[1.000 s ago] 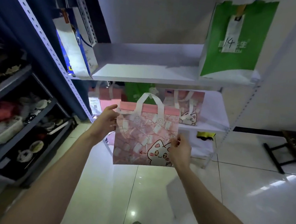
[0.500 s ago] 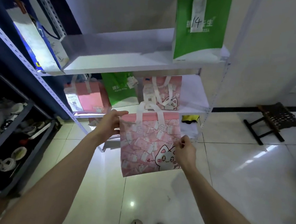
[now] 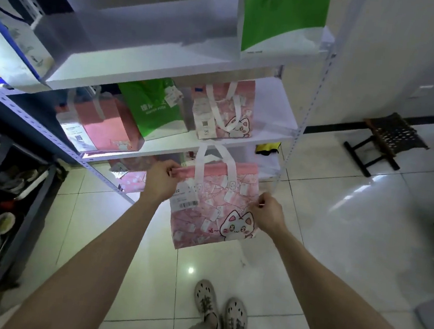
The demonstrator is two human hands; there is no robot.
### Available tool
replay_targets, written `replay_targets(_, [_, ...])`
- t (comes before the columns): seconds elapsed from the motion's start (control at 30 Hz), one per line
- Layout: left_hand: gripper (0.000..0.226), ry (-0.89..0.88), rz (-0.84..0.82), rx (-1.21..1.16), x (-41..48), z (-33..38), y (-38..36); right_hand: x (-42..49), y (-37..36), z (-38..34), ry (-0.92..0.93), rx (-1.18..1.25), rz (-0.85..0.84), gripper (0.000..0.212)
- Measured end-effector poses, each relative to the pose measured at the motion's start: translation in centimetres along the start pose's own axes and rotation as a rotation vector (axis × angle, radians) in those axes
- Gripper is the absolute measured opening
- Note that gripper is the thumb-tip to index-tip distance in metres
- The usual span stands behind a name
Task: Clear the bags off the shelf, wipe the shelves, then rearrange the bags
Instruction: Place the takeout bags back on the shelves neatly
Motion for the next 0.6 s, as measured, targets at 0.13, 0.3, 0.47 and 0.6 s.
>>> replay_targets(0.13, [0.015,-0.002,-0.02,0.003,1.4,-1.8,-1.6,1.1,-0.9,0.4,-0.028,-0.066,-0.061,0.023])
replay_targets(0.3, [0.008,-0.004,-0.159,0.026,3.8,-3.9,-4.5,3.0,-0.8,-0.1,-0.051,0.085,-0.063,0.09])
replay_targets(0.47, [0.01,0.035,-0.19,0.016,5.2,-5.1,-7.5,6.4,-1.5,0.6,0.055,-0.139,-0.188,0.09])
replay_targets(0.6, [0.004,0.07,-0.245,-0.042,5.9,-5.6,-10.1,9.7,-1.4,1.9,0.213,-0.465,-0.261,0.062])
Point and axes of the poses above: each hand's wrist, its own x-axis towards the middle knuckle, its own y-axis out of the back of the hand, z = x × y, the point moved 1 cm from there along x, towards the middle knuckle, and after that the axes turned 6 degrees about -x, right-handed, at the moved point
